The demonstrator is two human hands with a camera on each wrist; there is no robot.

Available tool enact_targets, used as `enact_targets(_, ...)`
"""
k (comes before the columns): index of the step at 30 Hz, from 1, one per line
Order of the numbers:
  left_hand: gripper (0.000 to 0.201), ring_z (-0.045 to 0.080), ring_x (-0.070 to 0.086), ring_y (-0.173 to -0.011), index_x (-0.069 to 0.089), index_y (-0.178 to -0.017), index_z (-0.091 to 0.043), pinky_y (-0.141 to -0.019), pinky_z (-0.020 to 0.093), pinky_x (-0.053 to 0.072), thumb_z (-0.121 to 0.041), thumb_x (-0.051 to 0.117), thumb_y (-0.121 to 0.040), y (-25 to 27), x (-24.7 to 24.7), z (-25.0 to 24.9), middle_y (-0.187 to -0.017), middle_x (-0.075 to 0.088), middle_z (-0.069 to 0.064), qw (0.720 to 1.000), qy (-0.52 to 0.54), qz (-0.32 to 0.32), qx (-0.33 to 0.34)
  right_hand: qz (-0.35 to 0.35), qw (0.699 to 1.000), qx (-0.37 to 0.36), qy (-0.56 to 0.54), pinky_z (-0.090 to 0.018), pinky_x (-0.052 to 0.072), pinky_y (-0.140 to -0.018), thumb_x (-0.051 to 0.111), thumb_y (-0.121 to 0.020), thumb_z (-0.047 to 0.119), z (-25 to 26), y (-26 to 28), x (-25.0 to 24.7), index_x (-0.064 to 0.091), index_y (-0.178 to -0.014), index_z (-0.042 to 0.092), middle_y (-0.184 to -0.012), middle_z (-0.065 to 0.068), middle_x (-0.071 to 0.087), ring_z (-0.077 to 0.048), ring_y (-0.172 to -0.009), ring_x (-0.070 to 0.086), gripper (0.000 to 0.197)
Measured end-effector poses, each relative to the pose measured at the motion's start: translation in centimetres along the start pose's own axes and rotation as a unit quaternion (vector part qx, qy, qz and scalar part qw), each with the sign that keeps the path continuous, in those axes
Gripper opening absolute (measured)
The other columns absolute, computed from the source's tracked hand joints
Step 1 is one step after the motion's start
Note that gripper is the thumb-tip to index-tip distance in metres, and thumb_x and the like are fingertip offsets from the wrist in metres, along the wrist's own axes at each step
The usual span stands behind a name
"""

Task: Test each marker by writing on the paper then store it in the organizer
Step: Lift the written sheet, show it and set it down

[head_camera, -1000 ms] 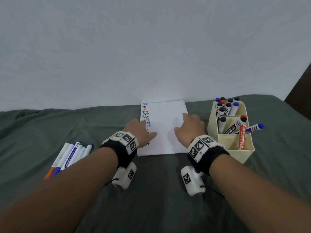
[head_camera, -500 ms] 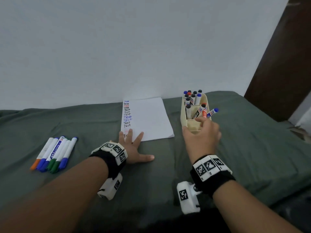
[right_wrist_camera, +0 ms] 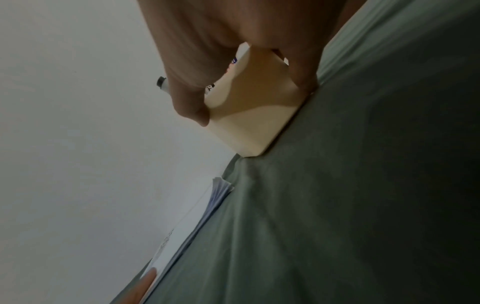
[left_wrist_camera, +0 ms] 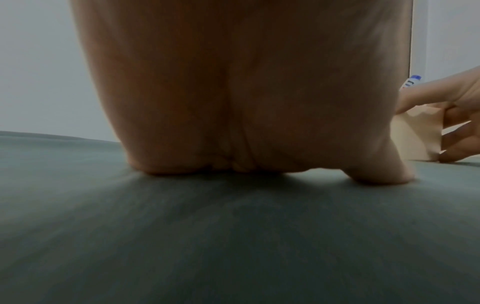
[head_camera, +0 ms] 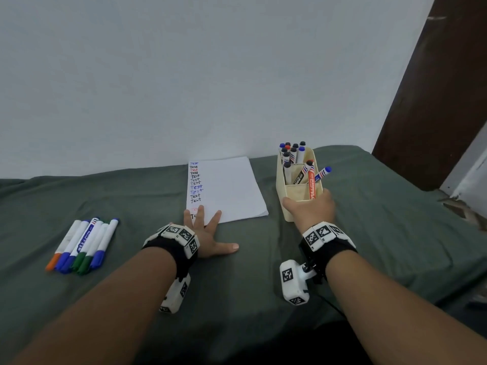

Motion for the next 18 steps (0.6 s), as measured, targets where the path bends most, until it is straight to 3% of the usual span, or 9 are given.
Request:
enact_targets(11, 0.128, 0.034, -0.037, -0.141, -0.026, -0.141, -0.055, -0.108, 0.072, -0.011, -0.106, 0.034, -0.04, -0.1, 0.0, 0.2, -0.152, -0.043, -0.005, 0.999, 0.019, 0.031, 0.002, 0.017, 0.998, -0.063, -0.004, -0.043, 0.058, -0.087, 0.087, -0.065, 0.038, 4.5, -4.2, 5.4, 0.057, -0.12, 0.009, -0.114, -0.007, 0.063, -0.026, -0.099, 0.064, 0.07)
enact_targets(15, 0.128, 0.033, -0.038, -0.14, -0.026, -0.142, -0.054, -0.107, 0.072, -0.012, -0.105, 0.037, -0.043, -0.2, 0.1, 0.1, -0.152, -0.043, -0.005, 0.999, 0.023, 0.032, 0.004, 0.044, 0.997, -0.068, 0.006, -0.031, 0.052, -0.071, 0.088, -0.066, 0.038, 6.0, -6.4, 8.5, 0.057, -0.118, 0.008, -0.107, -0.004, 0.063, -0.021, -0.087, 0.062, 0.067)
enact_targets(18, 0.127, 0.032, -0.04, -0.139, -0.027, -0.142, -0.053, -0.106, 0.072, -0.013, -0.104, 0.038, -0.046, -0.2, 0.2, 0.1, -0.152, -0.043, -0.005, 0.999, 0.022, 0.035, 0.002, 0.065, 0.996, -0.063, 0.026, -0.03, 0.05, -0.068, 0.089, -0.065, 0.042, 6.6, -8.1, 10.9, 0.057, -0.111, 0.009, -0.105, -0.005, 0.065, -0.021, -0.085, 0.063, 0.064)
Point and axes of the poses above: each hand's wrist, its own y-axis away from the middle knuckle, its own x-axis out of the palm, z = x × y, the point moved 8 cm from there along -y, towards the middle knuckle
